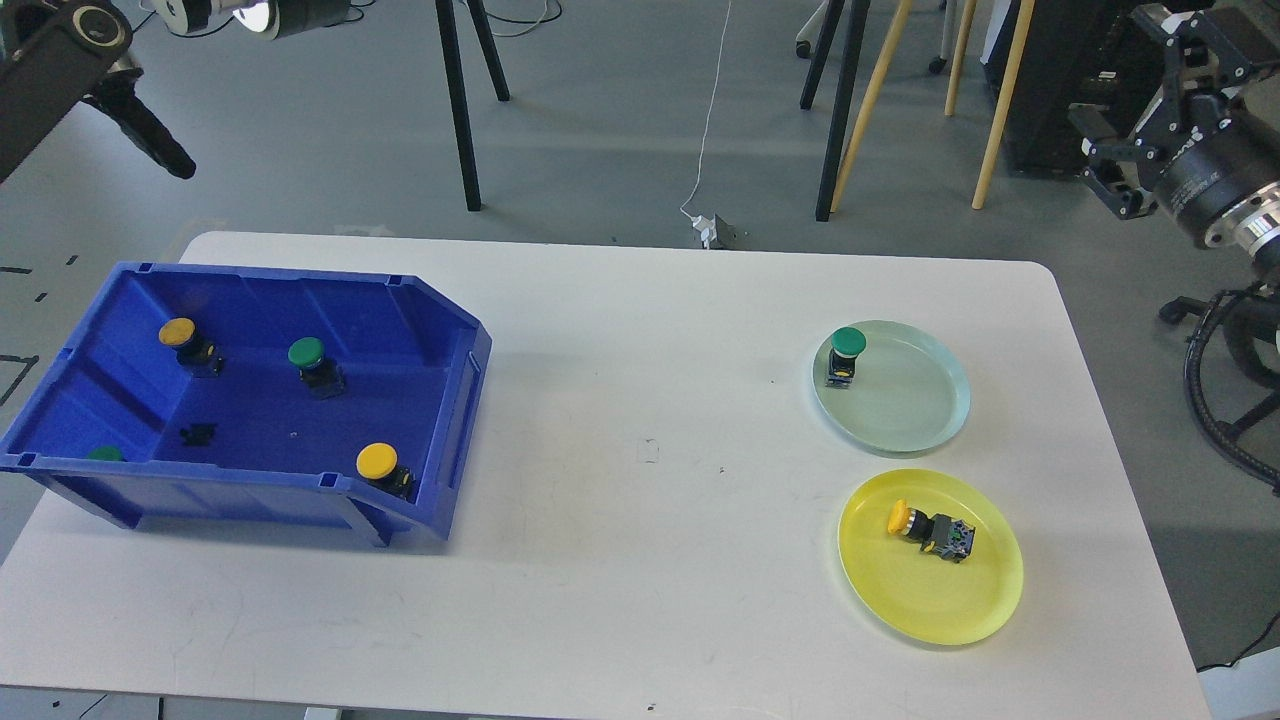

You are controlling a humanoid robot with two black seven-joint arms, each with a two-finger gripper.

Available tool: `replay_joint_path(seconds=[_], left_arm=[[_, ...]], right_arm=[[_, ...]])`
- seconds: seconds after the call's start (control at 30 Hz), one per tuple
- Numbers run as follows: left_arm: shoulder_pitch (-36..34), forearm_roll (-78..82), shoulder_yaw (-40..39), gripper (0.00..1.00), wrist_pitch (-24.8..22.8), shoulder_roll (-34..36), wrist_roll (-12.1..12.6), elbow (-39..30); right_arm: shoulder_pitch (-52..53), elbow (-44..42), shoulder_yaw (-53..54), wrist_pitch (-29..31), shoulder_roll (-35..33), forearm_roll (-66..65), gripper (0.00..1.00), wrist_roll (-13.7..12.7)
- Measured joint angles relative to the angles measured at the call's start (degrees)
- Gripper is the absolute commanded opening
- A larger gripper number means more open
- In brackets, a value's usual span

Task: Pass button and place on color plate

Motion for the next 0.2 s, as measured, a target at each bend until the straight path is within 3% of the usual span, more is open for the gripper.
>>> replay_joint_path(seconds=[0.2], left_arm=[[0.1,-0.4,0.0,0.99,0.0,-0.1,0.0,0.0]], right_arm=[[9.2,-12.7,-10.0,0.1,3.9,0.0,0.96,-1.9]])
